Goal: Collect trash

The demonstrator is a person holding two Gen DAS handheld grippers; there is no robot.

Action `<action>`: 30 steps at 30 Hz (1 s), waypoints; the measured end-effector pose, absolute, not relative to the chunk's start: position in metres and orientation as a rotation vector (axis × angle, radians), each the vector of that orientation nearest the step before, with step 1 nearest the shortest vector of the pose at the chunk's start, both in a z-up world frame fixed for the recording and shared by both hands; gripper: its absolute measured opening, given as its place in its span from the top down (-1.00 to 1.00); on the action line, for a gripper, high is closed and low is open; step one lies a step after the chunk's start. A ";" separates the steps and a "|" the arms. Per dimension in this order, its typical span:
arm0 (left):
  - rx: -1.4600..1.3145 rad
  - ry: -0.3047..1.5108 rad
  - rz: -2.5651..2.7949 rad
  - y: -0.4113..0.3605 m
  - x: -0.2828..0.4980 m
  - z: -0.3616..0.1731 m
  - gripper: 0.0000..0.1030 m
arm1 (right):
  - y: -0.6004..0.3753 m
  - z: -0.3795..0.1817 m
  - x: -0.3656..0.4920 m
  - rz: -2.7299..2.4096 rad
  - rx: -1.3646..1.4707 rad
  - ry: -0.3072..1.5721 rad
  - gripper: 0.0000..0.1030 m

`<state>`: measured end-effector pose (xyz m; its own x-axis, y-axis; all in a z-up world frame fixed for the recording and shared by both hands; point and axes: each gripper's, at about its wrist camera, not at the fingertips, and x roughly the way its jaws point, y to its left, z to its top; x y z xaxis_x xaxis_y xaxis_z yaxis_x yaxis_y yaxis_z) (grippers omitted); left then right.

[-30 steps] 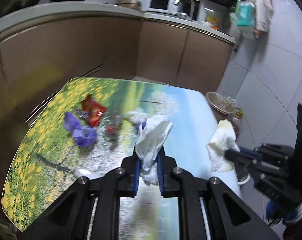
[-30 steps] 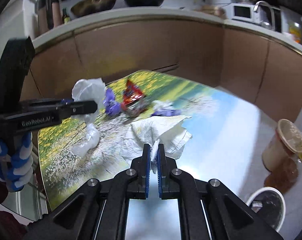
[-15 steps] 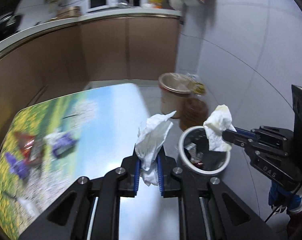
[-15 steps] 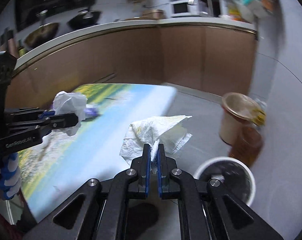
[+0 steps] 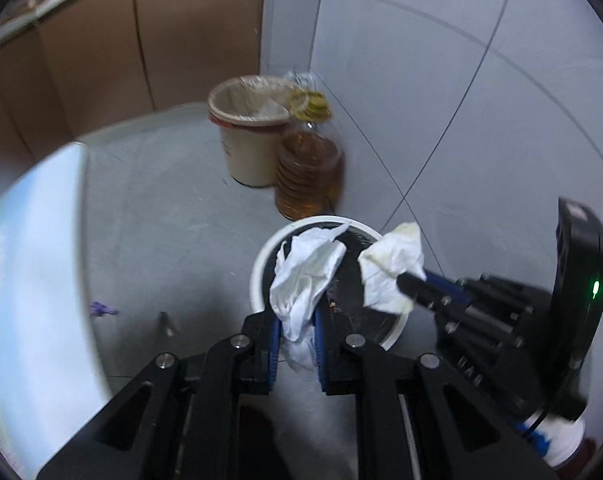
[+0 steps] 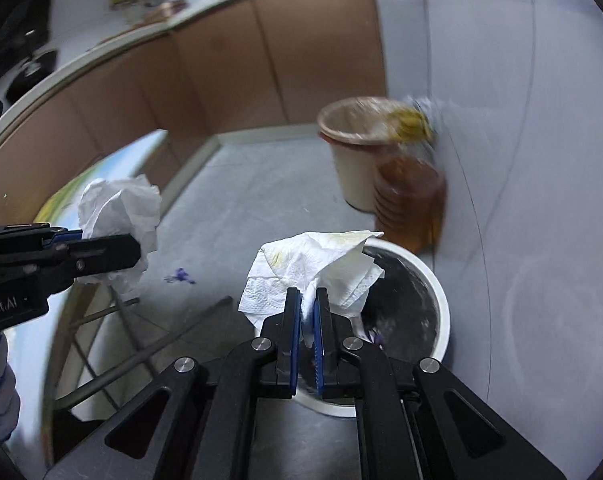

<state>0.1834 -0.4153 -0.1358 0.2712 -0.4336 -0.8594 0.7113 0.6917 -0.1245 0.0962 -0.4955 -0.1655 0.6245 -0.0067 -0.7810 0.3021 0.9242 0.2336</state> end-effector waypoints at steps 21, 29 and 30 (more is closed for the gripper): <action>0.242 1.023 -0.795 -0.457 0.216 -0.171 0.02 | -0.520 -0.208 0.113 -0.263 0.351 0.934 0.08; 0.227 0.793 -0.724 -0.400 0.174 -0.106 0.02 | -0.488 -0.156 0.099 -0.225 0.281 0.853 0.07; 0.224 0.777 -0.714 -0.393 0.171 -0.100 0.02 | -0.483 -0.150 0.096 -0.219 0.273 0.843 0.07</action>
<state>0.1710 -0.3930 -0.0998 0.4953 -0.5047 -0.7070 0.6625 0.7459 -0.0684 0.0965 -0.4829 -0.1502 0.6460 -0.0825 -0.7589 0.2973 0.9428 0.1506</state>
